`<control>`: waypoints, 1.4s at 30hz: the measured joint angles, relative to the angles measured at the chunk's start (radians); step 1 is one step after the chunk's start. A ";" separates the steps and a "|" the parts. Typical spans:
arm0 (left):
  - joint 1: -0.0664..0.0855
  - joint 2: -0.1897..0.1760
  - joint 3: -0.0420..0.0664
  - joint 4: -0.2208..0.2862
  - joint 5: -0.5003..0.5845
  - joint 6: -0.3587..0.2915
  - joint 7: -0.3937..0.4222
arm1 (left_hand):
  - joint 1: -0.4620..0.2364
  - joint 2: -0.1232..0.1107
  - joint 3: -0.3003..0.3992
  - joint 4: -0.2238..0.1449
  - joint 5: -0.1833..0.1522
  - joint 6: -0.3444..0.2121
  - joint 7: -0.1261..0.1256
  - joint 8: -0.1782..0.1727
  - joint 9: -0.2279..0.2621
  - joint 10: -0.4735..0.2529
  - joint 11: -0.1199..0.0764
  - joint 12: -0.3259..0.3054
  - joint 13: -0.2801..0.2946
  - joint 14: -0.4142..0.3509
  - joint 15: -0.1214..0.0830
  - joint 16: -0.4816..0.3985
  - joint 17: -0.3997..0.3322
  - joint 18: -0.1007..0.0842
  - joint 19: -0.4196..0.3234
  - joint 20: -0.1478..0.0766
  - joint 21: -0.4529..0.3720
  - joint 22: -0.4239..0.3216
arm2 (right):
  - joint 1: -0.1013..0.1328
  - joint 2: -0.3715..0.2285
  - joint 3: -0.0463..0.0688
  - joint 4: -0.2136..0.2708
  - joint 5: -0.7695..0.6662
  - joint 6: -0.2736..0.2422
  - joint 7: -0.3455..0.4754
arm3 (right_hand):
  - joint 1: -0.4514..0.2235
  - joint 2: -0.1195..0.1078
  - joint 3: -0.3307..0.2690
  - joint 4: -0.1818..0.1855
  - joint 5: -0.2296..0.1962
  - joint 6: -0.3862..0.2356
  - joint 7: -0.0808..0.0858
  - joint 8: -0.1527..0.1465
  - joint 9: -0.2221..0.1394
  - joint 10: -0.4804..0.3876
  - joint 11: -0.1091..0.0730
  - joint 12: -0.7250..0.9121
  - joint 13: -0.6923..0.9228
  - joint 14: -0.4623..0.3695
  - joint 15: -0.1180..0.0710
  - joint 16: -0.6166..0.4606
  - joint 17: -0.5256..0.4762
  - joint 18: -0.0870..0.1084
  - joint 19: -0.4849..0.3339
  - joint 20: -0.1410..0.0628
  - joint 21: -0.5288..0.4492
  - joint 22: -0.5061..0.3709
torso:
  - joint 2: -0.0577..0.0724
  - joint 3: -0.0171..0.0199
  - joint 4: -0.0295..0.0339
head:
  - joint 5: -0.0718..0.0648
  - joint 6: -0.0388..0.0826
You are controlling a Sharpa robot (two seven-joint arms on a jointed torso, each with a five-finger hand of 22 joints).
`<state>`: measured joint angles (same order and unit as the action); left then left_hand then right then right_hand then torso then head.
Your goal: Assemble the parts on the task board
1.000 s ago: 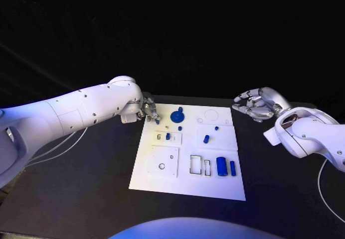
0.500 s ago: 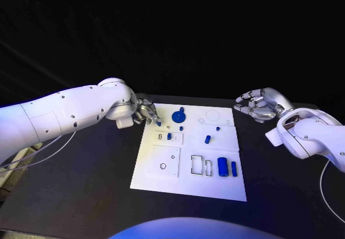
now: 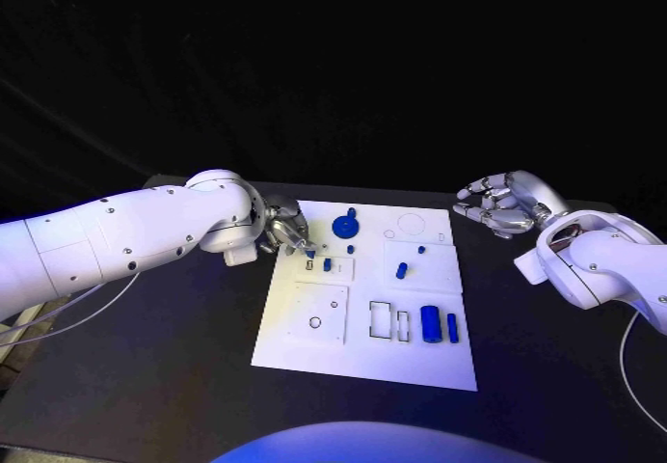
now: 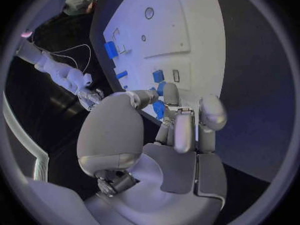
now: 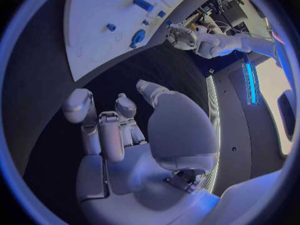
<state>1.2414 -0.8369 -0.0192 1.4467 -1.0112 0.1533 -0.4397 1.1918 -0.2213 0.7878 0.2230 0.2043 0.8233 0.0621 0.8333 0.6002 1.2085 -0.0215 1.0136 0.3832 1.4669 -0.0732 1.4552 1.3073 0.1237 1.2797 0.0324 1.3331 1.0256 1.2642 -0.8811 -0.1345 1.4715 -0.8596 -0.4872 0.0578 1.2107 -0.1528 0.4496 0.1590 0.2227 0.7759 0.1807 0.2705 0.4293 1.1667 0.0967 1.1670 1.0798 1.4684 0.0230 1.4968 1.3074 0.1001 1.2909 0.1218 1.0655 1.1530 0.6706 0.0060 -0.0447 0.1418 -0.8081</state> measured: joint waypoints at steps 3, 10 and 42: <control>-0.011 0.000 0.000 0.002 -0.026 -0.005 0.003 | -0.005 -0.005 0.000 0.000 0.014 0.004 -0.003 0.000 0.000 0.009 -0.002 0.000 0.006 0.000 0.000 0.000 0.000 0.000 0.000 0.000 0.000 0.002 | 0.000 0.000 0.000 0.000 0.000 0.000 0.000 | 0.000 0.000 0.000 0.000 0.000 -0.001 -0.001 0.000 0.000 0.000 0.000 0.000 0.000 0.000 0.000 0.000 0.000 0.000 0.000 0.000 0.000 0.000 | 0.001 0.0000 0.0000 | 0.001 0.000; -0.028 0.003 -0.001 0.002 -0.065 -0.014 0.003 | -0.008 -0.008 0.000 0.000 0.028 0.009 -0.002 -0.001 0.000 0.011 -0.003 0.001 0.011 0.000 0.000 0.000 0.000 0.000 0.000 0.000 0.000 0.002 | -0.001 -0.001 0.000 0.001 0.000 0.000 0.000 | 0.000 0.000 0.000 0.000 0.000 -0.001 -0.001 0.000 0.000 0.000 0.000 0.000 0.000 0.000 0.000 0.000 0.000 0.000 0.000 0.000 0.000 0.000 | 0.002 0.0000 -0.0018 | 0.003 -0.003; -0.034 0.010 -0.001 -0.004 -0.111 0.004 -0.001 | -0.021 -0.021 -0.003 -0.003 0.037 0.013 -0.006 0.004 -0.002 0.018 -0.003 0.004 0.020 -0.004 -0.003 0.000 0.000 0.000 0.003 -0.004 0.004 0.005 | -0.002 -0.003 0.000 0.002 0.001 0.000 0.000 | 0.000 0.000 0.000 0.000 0.000 -0.001 -0.001 0.000 -0.001 0.000 0.000 0.000 0.000 0.000 0.000 0.000 0.000 0.000 0.000 0.000 0.000 0.000 | 0.001 0.0012 -0.0017 | -0.001 -0.010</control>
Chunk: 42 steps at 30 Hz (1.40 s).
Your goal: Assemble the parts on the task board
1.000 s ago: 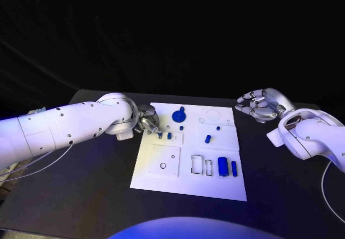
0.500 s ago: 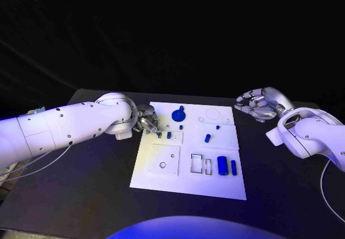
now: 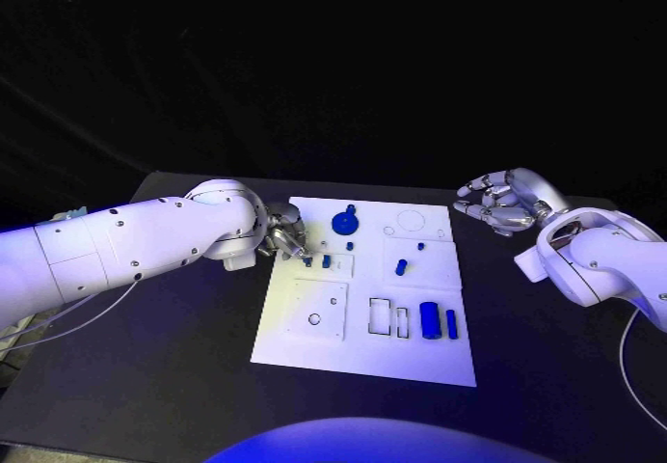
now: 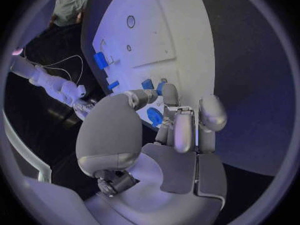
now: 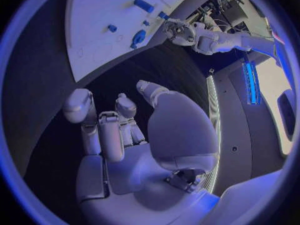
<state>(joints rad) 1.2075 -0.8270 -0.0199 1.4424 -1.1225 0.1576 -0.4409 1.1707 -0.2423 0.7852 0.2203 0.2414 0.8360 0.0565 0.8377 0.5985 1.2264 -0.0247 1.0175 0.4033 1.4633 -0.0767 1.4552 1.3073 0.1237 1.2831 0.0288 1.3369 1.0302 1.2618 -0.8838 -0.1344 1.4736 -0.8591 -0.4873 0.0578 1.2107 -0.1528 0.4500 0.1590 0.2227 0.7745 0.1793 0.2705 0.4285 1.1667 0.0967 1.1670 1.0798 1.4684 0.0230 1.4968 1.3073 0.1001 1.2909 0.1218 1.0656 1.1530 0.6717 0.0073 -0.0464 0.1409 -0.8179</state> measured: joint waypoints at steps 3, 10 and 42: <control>0.000 0.000 0.000 0.000 0.000 0.002 0.000 | 0.000 0.000 0.000 0.000 0.000 0.001 -0.001 0.000 0.000 0.000 0.000 0.000 0.000 0.000 0.000 0.000 0.000 0.000 0.000 0.000 0.000 0.000 | 0.000 0.000 0.000 0.000 0.000 0.000 0.000 | 0.000 0.000 0.000 0.000 0.000 0.000 0.000 0.004 -0.001 0.000 0.000 0.000 0.000 0.000 0.000 0.000 0.000 0.000 0.000 0.000 0.000 0.000 | 0.000 -0.0001 0.0000 | 0.000 -0.001; 0.000 0.000 0.000 0.001 -0.001 0.007 -0.001 | -0.001 -0.001 0.000 0.000 0.000 0.004 -0.003 0.000 -0.001 0.004 -0.003 0.000 0.001 0.000 0.000 0.000 0.000 0.000 0.000 0.000 0.000 0.000 | 0.000 -0.001 0.000 0.000 0.000 0.000 0.000 | 0.000 0.000 0.000 0.000 0.000 0.000 0.000 0.008 -0.001 0.000 0.000 0.000 0.000 0.000 0.000 0.000 0.000 0.000 0.000 0.000 0.000 0.000 | 0.000 -0.0001 -0.0002 | 0.001 -0.001; -0.002 0.011 0.000 -0.007 -0.003 0.032 -0.019 | 0.002 0.002 -0.003 -0.003 0.004 0.010 -0.004 -0.001 0.000 0.007 0.000 0.005 0.008 0.000 0.000 0.000 0.000 0.000 0.000 0.000 0.000 0.000 | -0.001 0.000 0.000 0.000 0.000 0.000 0.001 | 0.000 0.000 0.000 0.000 0.000 0.000 0.000 0.008 -0.001 0.000 0.000 0.000 0.000 0.000 0.000 0.000 0.001 0.000 0.000 0.000 0.000 0.000 | 0.001 0.0006 -0.0012 | 0.001 -0.009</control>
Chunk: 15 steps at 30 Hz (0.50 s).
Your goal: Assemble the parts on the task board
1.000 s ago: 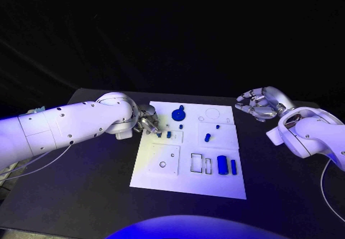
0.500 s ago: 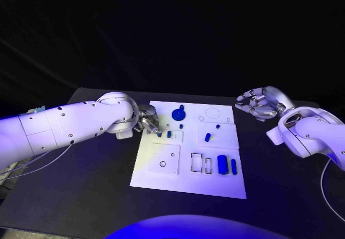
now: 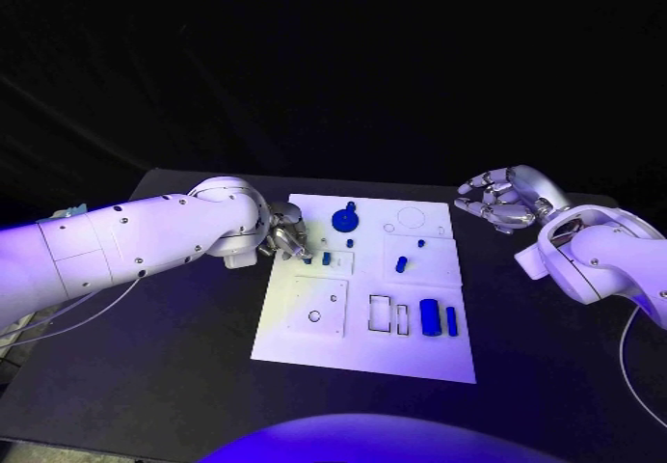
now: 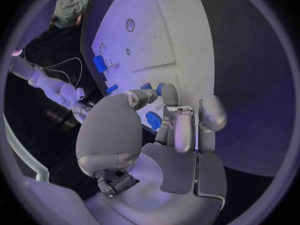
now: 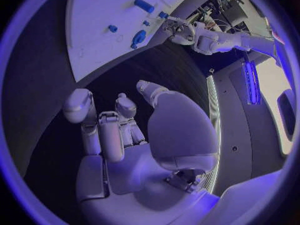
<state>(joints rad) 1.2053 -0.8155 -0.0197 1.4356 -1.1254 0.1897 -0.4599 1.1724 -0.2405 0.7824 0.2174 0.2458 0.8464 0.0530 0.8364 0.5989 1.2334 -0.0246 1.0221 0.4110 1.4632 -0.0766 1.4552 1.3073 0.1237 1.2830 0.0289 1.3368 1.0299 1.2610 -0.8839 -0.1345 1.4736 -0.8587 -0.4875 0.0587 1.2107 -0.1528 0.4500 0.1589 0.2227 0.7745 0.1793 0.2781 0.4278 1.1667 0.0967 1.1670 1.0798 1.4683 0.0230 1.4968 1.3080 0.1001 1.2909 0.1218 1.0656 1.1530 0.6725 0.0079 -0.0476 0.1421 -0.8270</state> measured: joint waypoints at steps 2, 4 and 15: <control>0.001 0.001 0.001 0.000 0.000 0.005 -0.002 | 0.000 0.000 0.000 0.000 0.000 0.000 0.000 0.000 0.000 0.000 0.000 0.000 0.000 0.000 0.000 0.000 0.000 0.000 0.000 0.000 0.000 0.000 | 0.000 0.000 0.000 0.000 0.000 0.000 0.000 | 0.000 0.000 0.000 0.000 0.000 0.000 0.000 0.000 0.000 0.000 0.000 0.000 0.000 0.000 0.000 0.000 0.000 0.000 0.000 0.000 0.000 0.000 | 0.000 0.0000 0.0001 | 0.000 -0.001; 0.001 0.001 0.001 0.000 0.000 0.008 -0.003 | 0.000 0.000 0.000 0.000 0.000 0.000 0.000 0.000 0.000 0.000 0.000 0.000 0.000 0.000 0.000 0.000 0.000 0.000 0.000 0.000 0.000 0.000 | 0.000 0.000 0.000 0.000 0.000 0.000 0.000 | 0.000 0.000 0.000 0.000 0.000 0.000 0.000 0.000 0.000 0.000 0.000 0.000 0.000 0.000 0.000 0.000 0.000 0.000 0.000 0.000 0.000 0.000 | 0.000 0.0000 0.0002 | 0.000 -0.001; 0.000 0.012 0.001 -0.008 -0.001 0.017 -0.011 | 0.000 0.000 0.000 0.000 0.003 0.002 -0.002 0.000 -0.001 0.004 -0.003 0.000 0.005 0.000 0.000 0.000 0.000 0.000 0.000 0.000 0.000 0.000 | -0.001 0.001 0.000 0.000 0.000 0.000 0.001 | 0.000 0.000 0.000 0.000 0.000 0.000 0.000 0.000 0.000 0.000 0.000 0.000 0.000 0.000 0.000 0.000 0.000 0.000 0.000 0.000 0.000 0.000 | -0.001 0.0000 0.0011 | 0.001 -0.002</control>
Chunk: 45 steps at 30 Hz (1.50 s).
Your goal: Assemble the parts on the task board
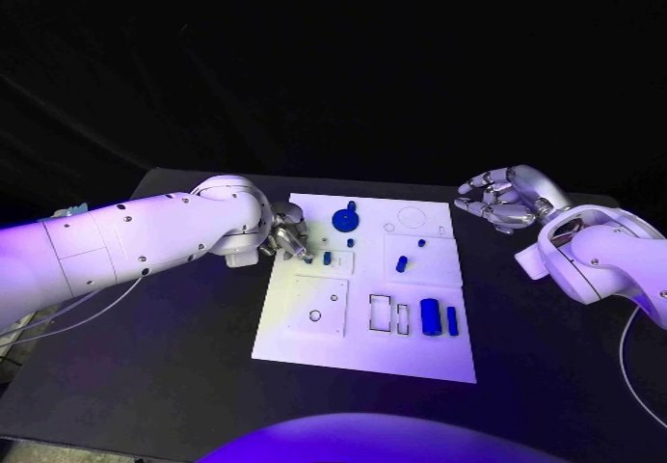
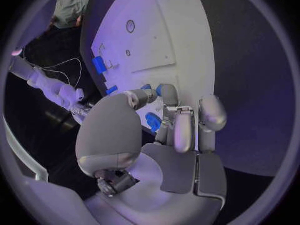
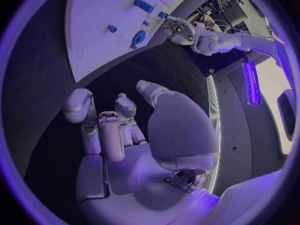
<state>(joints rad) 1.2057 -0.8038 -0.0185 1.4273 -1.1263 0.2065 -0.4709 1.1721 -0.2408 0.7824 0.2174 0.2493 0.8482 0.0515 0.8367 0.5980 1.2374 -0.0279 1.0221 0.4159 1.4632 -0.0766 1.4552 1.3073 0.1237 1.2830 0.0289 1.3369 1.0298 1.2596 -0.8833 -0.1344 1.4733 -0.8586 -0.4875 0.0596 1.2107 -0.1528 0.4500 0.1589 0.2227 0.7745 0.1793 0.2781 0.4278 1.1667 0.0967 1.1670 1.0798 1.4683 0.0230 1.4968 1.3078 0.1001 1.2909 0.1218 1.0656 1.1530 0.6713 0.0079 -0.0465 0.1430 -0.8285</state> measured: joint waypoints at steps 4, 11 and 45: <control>-0.001 0.008 0.000 -0.008 0.000 -0.002 -0.006 | 0.000 0.000 0.000 0.000 0.000 0.000 0.000 0.000 -0.002 0.001 0.001 0.000 -0.001 0.000 0.000 0.000 0.000 0.000 0.000 0.000 0.000 0.000 | 0.000 0.000 0.000 0.000 0.000 0.000 0.000 | 0.000 0.000 0.000 0.000 0.000 0.000 0.000 0.000 0.000 0.000 0.000 0.000 0.000 0.000 0.000 0.000 0.000 0.000 0.000 0.000 0.000 0.000 | 0.000 -0.0007 0.0000 | 0.000 0.001; -0.004 0.018 -0.001 -0.016 0.000 -0.010 -0.016 | -0.007 0.002 0.000 0.000 0.000 0.002 0.002 0.000 -0.002 0.002 0.002 0.000 -0.013 0.000 0.000 0.000 0.000 0.000 0.000 0.000 0.000 -0.001 | 0.000 0.000 0.000 0.000 0.000 0.000 0.001 | 0.000 0.000 0.000 0.000 0.000 0.000 0.000 0.000 -0.002 0.000 0.000 0.000 0.000 0.000 0.000 0.000 0.000 0.000 0.000 0.000 0.000 0.000 | 0.000 -0.0004 -0.0012 | 0.000 0.002; -0.010 0.000 -0.002 -0.005 0.008 -0.009 -0.059 | -0.217 0.004 -0.261 0.076 -0.023 0.034 -0.012 -0.018 -0.023 0.003 0.003 0.000 0.007 0.004 -0.004 0.000 0.001 0.000 0.000 0.000 -0.012 -0.013 | -0.002 -0.001 0.000 0.000 0.000 0.000 0.003 | 0.000 0.000 -0.003 0.003 0.004 0.000 0.000 0.000 -0.002 0.000 0.000 0.000 -0.001 0.000 0.000 0.000 0.000 0.000 0.000 0.000 -0.007 0.000 | 0.000 -0.0007 -0.0007 | -0.007 0.003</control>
<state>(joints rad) 1.1955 -0.8042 -0.0206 1.4226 -1.1185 0.1971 -0.5303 0.9551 -0.2369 0.5212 0.2938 0.2258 0.8819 0.0391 0.8186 0.5752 1.2402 -0.0251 1.0216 0.4232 1.4671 -0.0804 1.4552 1.3079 0.1238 1.2830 0.0289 1.3246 1.0171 1.2577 -0.8840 -0.1344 1.4729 -0.8581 -0.4878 0.0623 1.2107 -0.1528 0.4471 0.1617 0.2266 0.7745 0.1793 0.2781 0.4263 1.1667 0.0967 1.1670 1.0787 1.4684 0.0230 1.4968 1.3075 0.1001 1.2909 0.1218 1.0590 1.1530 0.6712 0.0072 -0.0472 0.1360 -0.8253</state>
